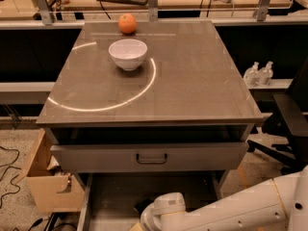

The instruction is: Pick sponge from middle drawer and place on counter

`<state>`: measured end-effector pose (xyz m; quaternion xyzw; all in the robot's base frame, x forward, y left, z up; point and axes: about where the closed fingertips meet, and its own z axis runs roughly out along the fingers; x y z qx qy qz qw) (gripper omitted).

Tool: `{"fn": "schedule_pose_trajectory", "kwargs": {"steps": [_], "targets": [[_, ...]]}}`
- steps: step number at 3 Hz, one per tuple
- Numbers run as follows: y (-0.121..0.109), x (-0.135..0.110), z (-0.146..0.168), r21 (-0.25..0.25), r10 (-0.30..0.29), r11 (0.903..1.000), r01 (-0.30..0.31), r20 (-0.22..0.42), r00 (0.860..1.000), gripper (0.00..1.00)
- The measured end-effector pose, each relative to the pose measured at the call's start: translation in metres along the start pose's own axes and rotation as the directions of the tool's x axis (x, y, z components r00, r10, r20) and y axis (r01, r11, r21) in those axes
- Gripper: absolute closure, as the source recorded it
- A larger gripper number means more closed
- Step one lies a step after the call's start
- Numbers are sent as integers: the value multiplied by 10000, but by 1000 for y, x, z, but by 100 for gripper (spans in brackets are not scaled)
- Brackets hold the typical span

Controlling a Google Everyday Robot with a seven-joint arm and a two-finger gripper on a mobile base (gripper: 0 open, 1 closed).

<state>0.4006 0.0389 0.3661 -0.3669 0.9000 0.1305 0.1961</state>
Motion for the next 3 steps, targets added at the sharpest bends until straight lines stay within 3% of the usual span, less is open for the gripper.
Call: {"fn": "schedule_pose_trajectory", "kwargs": {"steps": [1, 3], "targets": [[11, -2, 16, -156, -302, 9994, 302, -15, 9995, 15], [13, -1, 17, -185, -407, 9990, 406, -26, 9992, 61]]}}
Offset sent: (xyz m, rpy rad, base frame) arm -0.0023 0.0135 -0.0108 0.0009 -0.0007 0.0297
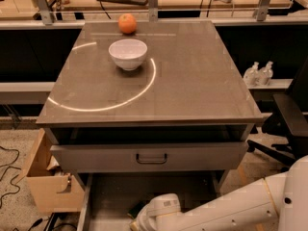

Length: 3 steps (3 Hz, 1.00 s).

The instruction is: Pick sponge from middle drawer and place on counter

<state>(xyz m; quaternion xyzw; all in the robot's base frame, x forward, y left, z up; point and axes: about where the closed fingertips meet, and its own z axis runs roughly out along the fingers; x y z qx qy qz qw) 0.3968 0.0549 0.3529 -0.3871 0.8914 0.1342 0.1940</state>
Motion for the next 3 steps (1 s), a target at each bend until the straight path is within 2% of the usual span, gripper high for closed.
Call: {"fn": "schedule_pose_trajectory", "kwargs": {"steps": [1, 2, 3], "targets": [[0, -1, -2, 0, -2, 10000, 2, 0, 10000, 86], [0, -1, -2, 0, -2, 10000, 2, 0, 10000, 100], [0, -1, -2, -1, -9, 10000, 9, 0, 10000, 100]]}}
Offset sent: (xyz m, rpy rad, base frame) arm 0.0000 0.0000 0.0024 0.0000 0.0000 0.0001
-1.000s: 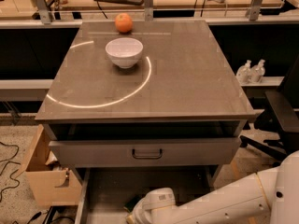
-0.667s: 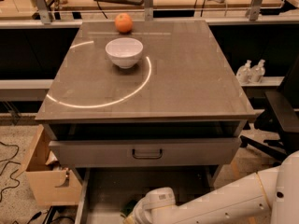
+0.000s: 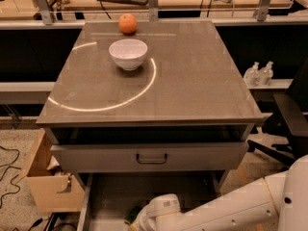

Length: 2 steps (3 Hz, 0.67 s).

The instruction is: Pick sponge from middle drawer and place on counter

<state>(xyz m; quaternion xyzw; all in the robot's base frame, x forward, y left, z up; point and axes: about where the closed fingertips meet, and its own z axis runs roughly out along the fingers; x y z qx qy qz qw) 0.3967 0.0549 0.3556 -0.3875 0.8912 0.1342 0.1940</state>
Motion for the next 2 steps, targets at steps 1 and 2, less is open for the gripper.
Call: {"fn": "schedule_pose_trajectory", "kwargs": {"steps": [1, 2], "targets": [[5, -2, -7, -26, -287, 9996, 287, 18, 9996, 100], [13, -3, -33, -79, -777, 9969, 779, 235, 9967, 100]]}}
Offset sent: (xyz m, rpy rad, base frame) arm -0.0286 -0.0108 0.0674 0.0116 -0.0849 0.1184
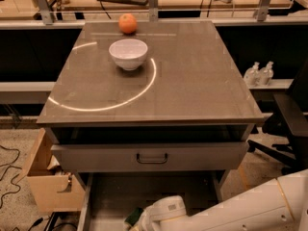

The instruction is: Pick sponge from middle drawer and place on counter

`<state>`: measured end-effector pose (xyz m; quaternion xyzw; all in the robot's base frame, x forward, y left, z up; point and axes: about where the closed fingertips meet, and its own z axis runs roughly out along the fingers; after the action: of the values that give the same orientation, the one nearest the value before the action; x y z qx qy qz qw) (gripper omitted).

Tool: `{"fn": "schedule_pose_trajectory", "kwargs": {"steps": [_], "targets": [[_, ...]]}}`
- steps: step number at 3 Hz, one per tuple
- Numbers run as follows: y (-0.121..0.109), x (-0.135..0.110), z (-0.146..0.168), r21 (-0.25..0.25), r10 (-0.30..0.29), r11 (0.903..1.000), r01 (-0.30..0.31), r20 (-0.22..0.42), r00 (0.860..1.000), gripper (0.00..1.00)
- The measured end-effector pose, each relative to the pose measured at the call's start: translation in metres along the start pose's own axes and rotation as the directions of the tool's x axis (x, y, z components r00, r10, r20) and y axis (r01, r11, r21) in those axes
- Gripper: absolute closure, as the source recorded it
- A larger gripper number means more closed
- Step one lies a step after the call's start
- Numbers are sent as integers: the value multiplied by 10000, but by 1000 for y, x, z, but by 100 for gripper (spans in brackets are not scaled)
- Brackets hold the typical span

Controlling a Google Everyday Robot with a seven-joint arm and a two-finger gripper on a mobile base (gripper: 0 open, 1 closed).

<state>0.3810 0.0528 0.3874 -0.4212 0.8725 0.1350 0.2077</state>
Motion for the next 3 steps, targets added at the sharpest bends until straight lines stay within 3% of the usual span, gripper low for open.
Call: {"fn": "schedule_pose_trajectory", "kwargs": {"steps": [1, 2, 3], "targets": [[7, -4, -41, 253, -533, 9983, 525, 302, 9981, 100], [17, -10, -116, 957, -1202, 9891, 1115, 898, 9887, 100], [30, -18, -164, 1436, -1360, 9822, 1214, 965, 9860, 100]]}}
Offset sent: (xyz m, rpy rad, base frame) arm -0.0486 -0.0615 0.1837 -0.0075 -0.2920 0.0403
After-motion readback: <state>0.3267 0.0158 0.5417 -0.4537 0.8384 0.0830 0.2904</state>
